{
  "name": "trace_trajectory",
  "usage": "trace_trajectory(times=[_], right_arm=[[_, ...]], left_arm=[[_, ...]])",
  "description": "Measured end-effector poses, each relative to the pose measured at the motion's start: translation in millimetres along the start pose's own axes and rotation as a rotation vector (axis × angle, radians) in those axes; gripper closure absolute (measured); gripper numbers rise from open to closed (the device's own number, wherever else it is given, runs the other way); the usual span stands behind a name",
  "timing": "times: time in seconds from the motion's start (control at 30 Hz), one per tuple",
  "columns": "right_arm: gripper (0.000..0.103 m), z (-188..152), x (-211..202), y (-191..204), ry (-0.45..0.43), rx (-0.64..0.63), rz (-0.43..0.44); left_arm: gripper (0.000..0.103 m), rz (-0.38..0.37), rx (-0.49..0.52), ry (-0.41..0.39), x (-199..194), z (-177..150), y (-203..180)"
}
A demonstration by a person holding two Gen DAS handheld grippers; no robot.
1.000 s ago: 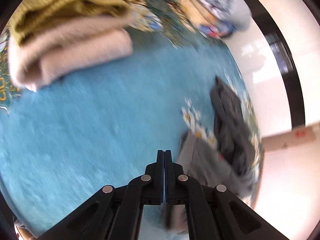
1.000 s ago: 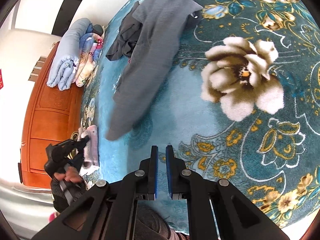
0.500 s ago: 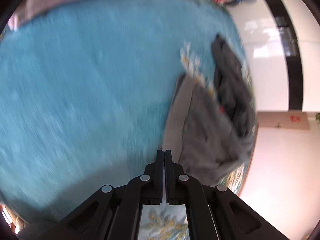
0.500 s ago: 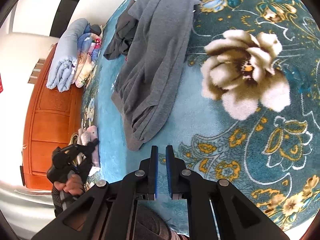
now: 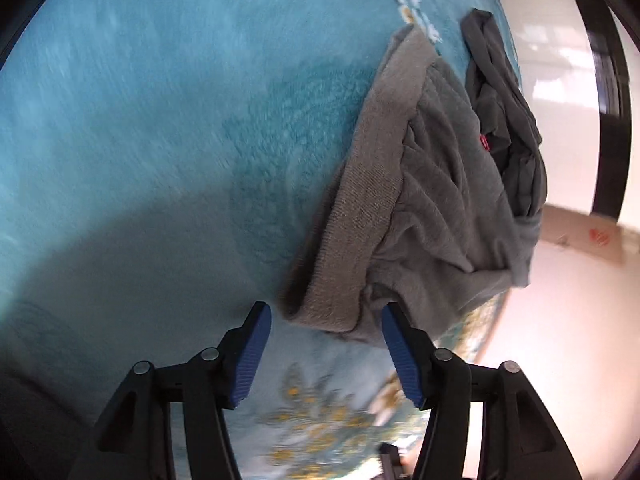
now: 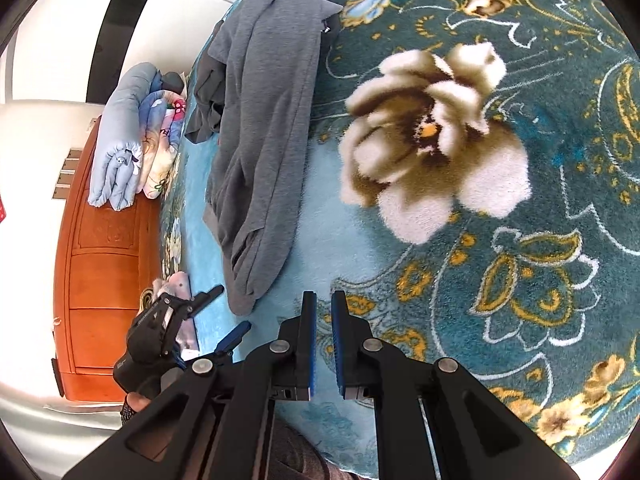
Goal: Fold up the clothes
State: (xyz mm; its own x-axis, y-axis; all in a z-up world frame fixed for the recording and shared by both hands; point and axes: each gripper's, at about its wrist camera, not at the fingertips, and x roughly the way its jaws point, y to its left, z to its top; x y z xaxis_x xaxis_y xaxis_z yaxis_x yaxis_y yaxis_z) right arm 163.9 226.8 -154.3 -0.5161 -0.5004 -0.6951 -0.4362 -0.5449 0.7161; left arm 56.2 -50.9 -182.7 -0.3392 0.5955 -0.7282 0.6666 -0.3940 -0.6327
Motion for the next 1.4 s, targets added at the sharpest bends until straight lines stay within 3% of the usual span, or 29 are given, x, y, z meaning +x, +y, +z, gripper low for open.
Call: trace_trajectory(times=[0.07, 0.1, 0.13, 0.2, 0.23, 0.37, 0.5, 0.6, 0.73, 0.8, 0.87, 0.93, 1.03, 1.1, 1.23, 1.3, 1.33, 1.4], right_arm=[[0.095, 1.8, 2.2, -2.4, 0.005, 0.006, 0.001], [0.095, 2.9, 3.1, -3.1, 0.007, 0.007, 0.0], [0.095, 3.9, 3.8, -3.5, 0.008, 0.006, -0.001], [0.095, 7.4, 4.9, -3.5, 0.01, 0.003, -0.003], [0.095, 9.2, 5.3, -3.4, 0.01, 0.002, -0.004], [0.095, 18.2, 7.4, -1.2, 0.007, -0.002, -0.015], [0.095, 35.2, 5.9, 6.5, -0.008, -0.024, -0.031], [0.095, 58.5, 4.8, 21.1, -0.038, -0.063, -0.035], [0.095, 99.7, 6.0, 46.0, -0.105, -0.125, -0.051], [0.095, 128.8, 7.8, 54.2, -0.157, -0.114, -0.049], [0.089, 155.5, 11.2, 57.4, -0.206, -0.097, -0.062], [0.072, 181.7, 18.7, 57.3, -0.237, -0.087, -0.113], [0.072, 216.8, 34.1, 49.6, -0.27, -0.047, -0.196], [0.072, 231.6, 44.9, 36.1, -0.277, 0.042, -0.187], [0.072, 241.2, 57.9, 11.6, -0.29, 0.228, -0.065], [0.076, 238.3, 58.9, 7.1, -0.293, 0.283, -0.006], [0.095, 236.7, 58.5, 8.0, -0.288, 0.289, 0.018], [0.1, 233.8, 54.8, 15.2, -0.275, 0.262, 0.041]], left_arm=[[0.045, -0.023, -0.024, -0.008, 0.8, -1.1, 2.4], [0.055, -0.026, -0.019, -0.016, 0.5, -1.7, 1.3], [0.075, -0.025, -0.006, -0.025, 0.1, -2.2, -0.8], [0.081, -0.026, 0.017, -0.042, -0.8, -3.1, -5.0], [0.089, -0.031, 0.028, -0.05, -1.5, -3.4, -7.2], [0.095, -0.045, 0.096, -0.136, -18.8, 8.9, -22.4], [0.095, -0.046, 0.157, -0.316, -52.3, 41.5, -33.9], [0.103, -0.054, 0.126, -0.342, -54.8, 55.3, -28.5], [0.103, -0.097, 0.046, -0.288, -45.8, 66.6, -11.9], [0.103, -0.106, 0.052, -0.274, -37.9, 67.8, -15.8], [0.103, -0.11, 0.077, -0.253, -39.7, 63.8, -13.8], [0.103, -0.116, 0.097, -0.23, -39.6, 62.0, -17.5], [0.102, -0.111, 0.124, -0.21, -34.2, 59.0, -22.6], [0.102, -0.107, 0.13, -0.203, -32.0, 58.0, -23.6], [0.101, -0.109, 0.105, -0.163, -28.4, 55.7, -18.4], [0.099, -0.095, 0.105, -0.143, -26.0, 54.0, -18.1], [0.096, -0.088, 0.107, -0.137, -25.3, 53.3, -18.4], [0.085, -0.079, 0.108, -0.131, -25.8, 50.8, -17.8]])
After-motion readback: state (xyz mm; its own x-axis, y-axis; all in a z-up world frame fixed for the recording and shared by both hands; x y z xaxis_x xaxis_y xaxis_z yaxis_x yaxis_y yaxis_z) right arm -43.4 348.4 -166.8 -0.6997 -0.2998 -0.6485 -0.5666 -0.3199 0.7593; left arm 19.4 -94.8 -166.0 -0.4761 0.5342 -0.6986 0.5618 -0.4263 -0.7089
